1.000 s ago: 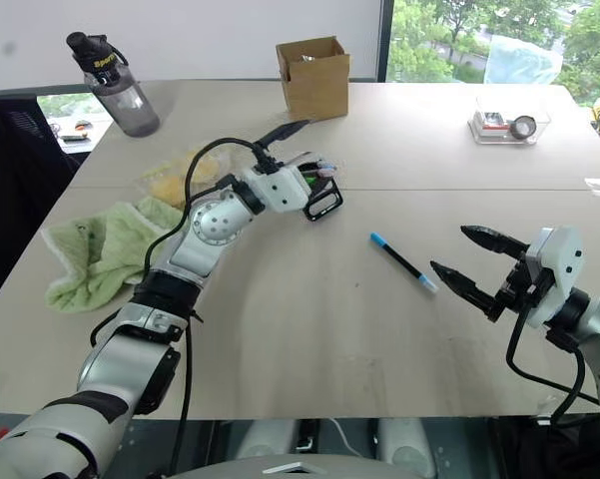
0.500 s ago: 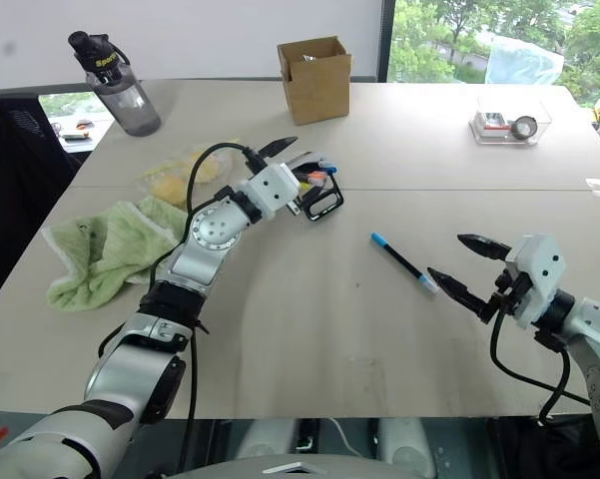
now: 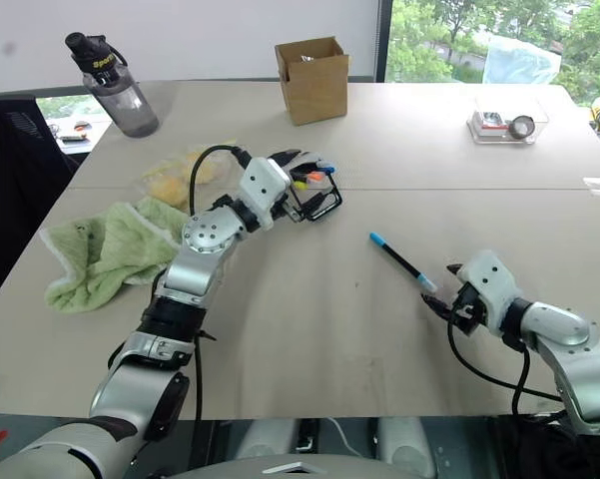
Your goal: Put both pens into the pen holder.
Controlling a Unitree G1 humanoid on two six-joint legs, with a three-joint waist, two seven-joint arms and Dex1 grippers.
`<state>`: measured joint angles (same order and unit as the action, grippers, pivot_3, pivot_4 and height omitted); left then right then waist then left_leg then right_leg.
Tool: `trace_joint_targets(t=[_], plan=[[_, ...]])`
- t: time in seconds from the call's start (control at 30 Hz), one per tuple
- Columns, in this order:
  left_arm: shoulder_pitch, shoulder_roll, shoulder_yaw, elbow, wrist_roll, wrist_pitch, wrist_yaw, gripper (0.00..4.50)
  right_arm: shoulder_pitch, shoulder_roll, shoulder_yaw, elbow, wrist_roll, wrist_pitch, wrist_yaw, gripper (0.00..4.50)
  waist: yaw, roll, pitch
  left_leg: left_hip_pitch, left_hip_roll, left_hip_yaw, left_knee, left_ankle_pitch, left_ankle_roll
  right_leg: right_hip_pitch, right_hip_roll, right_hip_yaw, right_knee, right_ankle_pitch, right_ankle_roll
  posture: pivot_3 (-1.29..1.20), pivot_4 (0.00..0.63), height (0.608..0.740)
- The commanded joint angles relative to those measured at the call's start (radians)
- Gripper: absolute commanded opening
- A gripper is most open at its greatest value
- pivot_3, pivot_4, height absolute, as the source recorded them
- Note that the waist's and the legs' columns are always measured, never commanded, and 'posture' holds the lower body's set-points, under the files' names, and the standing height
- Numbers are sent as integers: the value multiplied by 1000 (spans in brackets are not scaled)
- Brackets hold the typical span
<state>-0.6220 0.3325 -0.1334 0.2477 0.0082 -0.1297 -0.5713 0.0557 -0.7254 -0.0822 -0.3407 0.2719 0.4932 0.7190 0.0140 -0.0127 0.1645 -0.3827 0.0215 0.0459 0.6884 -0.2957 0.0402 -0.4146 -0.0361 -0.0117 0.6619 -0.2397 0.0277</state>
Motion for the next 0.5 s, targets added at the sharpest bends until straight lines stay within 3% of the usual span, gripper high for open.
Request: trace_joint_targets(t=[0.03,0.1,0.13,0.23,0.4,0.43,0.5], plan=[[-5,-5,9,-112,-49,-37,-35,4421,-37,8,4,0,4,57,-22,3931,0,0,0,0,0,0,0,0,0,0,0,0,0,0,0,0,150,736],[3,-27,22,-161,-117,-3,-63,4421,-53,12,10,10,4,91,-32,3931,1,0,0,0,0,0,0,0,0,0,0,0,0,0,0,0,150,736],[10,-40,31,-190,-156,33,-71,4486,-58,11,13,15,2,101,-31,3674,1,0,0,0,0,0,0,0,0,0,0,0,0,0,0,0,150,736],[41,-83,55,-280,-314,199,-88,4500,-55,8,13,14,9,106,-18,2641,-1,0,-1,0,0,0,0,0,0,0,0,1,0,0,0,0,150,736],[122,-100,37,-444,-529,488,-119,4500,-42,14,14,-8,18,77,-10,353,-2,0,-1,1,0,-1,0,-1,1,0,0,1,1,0,0,0,150,736],[138,-97,28,-478,-568,545,-128,4500,-39,17,12,-11,19,75,-12,86,-2,0,-1,1,0,-1,0,-1,1,1,0,1,1,0,0,0,150,736],[166,-88,19,-533,-643,633,-150,4500,-28,21,1,-17,26,73,-14,86,-2,0,-1,1,0,-1,1,0,1,1,0,1,1,0,0,0,150,736]])
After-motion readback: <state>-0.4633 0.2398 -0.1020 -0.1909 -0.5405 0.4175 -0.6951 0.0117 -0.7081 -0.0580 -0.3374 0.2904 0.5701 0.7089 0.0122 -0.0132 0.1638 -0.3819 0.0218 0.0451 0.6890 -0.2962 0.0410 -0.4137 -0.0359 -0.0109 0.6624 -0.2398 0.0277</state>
